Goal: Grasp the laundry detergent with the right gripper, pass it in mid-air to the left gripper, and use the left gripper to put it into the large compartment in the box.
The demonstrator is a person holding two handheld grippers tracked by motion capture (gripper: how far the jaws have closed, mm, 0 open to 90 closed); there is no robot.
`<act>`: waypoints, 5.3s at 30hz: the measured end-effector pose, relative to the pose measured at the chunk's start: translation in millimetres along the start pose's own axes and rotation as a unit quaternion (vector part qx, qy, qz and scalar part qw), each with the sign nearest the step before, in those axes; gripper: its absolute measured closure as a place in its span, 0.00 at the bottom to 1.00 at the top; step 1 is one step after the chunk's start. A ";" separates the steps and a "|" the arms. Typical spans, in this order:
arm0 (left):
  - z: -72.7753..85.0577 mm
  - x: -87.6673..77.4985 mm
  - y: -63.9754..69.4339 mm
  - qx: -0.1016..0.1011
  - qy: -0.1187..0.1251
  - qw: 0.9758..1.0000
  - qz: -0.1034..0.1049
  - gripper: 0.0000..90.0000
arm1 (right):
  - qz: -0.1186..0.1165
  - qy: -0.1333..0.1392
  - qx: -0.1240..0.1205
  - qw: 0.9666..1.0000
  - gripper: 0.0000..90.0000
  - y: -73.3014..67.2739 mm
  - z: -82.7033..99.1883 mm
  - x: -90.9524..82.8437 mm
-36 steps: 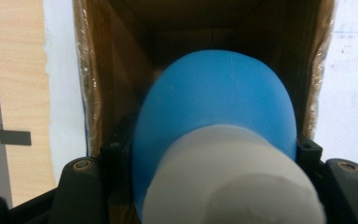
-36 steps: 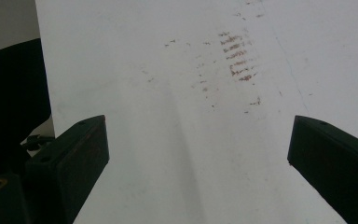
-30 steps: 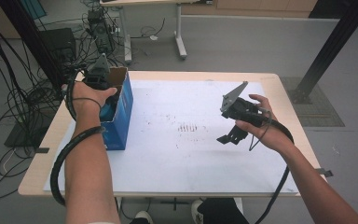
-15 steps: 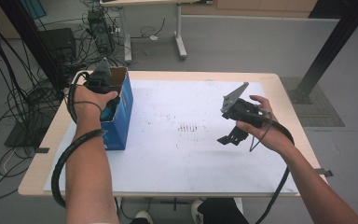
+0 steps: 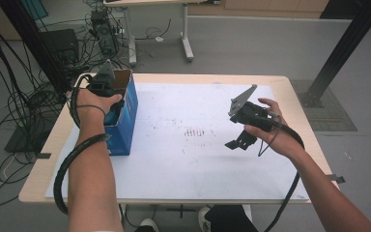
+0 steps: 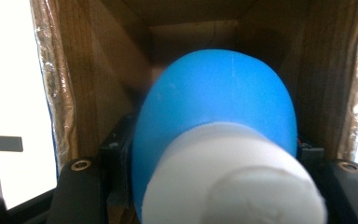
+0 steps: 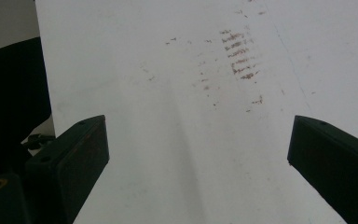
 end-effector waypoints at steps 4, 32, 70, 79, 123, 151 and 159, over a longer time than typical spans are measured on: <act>0.1 -0.1 -0.1 0.000 0.000 1.000 0.000 0.40 | 0.001 0.000 -0.001 1.000 0.06 0.0 -0.3 -0.8; 2.2 -1.2 -0.3 -0.004 0.002 1.000 0.001 0.40 | -0.003 -0.002 -0.004 1.000 0.06 -1.8 -1.2 -3.1; 1.8 -1.0 0.7 -0.004 0.010 1.000 -0.004 0.40 | -0.004 -0.002 -0.005 1.000 0.06 -2.5 -1.0 -4.4; 2.1 -1.1 1.0 -0.005 0.011 1.000 -0.005 0.40 | -0.003 -0.003 -0.006 1.000 0.06 -2.2 -0.3 -5.7; 1.7 -1.1 1.1 -0.004 0.014 1.000 -0.006 0.40 | -0.002 -0.003 -0.008 1.000 0.06 -4.9 0.1 -5.2; 2.5 -15.8 0.7 -0.001 0.017 1.000 -0.020 0.35 | 0.000 -0.005 -0.018 1.000 0.06 -6.3 -3.7 -8.5; 6.9 -28.2 3.4 0.007 0.021 0.999 -0.023 0.30 | 0.003 -0.002 -0.017 1.000 0.06 -5.5 -6.3 -13.1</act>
Point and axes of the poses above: each handheld gripper's, and its own axes: x roughly forward along the jaws, z roughly out of its underside, y roughly to its right, the point moved 9 cm from there along x, roughly forward along the jaws, and after that the axes turned 7 degrees about z, right-handed, at the moved point
